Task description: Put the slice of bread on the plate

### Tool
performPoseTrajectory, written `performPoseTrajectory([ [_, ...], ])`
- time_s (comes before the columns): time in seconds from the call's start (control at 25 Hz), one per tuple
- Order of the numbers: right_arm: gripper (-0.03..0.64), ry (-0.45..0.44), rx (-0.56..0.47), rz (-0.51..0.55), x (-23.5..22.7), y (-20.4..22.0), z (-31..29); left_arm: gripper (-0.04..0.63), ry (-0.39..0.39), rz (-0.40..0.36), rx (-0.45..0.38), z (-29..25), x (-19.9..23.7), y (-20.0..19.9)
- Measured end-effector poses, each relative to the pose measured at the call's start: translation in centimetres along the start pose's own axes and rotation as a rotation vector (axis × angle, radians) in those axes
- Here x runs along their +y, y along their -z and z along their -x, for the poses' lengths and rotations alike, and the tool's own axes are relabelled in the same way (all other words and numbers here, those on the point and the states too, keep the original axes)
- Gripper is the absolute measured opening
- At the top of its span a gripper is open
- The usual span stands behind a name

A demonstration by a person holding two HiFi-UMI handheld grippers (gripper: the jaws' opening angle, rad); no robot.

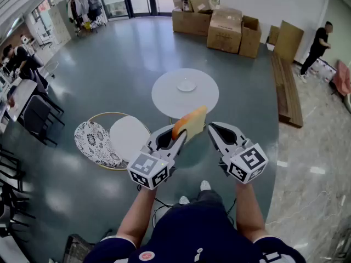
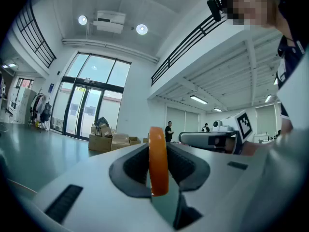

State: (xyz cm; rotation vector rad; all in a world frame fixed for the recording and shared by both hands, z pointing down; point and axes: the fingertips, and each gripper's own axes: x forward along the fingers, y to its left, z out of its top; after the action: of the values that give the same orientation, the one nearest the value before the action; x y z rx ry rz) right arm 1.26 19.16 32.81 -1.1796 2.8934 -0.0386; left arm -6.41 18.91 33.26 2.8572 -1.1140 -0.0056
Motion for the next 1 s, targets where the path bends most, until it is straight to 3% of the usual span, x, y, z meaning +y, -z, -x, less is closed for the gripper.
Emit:
performPoseTrajectory([
  [1.0, 0.005, -0.018, -0.016, 0.008, 0.76, -0.16, -0.06, 0.091, 0.006, 0.0, 0.003, 0.29, -0.22, 0.31],
])
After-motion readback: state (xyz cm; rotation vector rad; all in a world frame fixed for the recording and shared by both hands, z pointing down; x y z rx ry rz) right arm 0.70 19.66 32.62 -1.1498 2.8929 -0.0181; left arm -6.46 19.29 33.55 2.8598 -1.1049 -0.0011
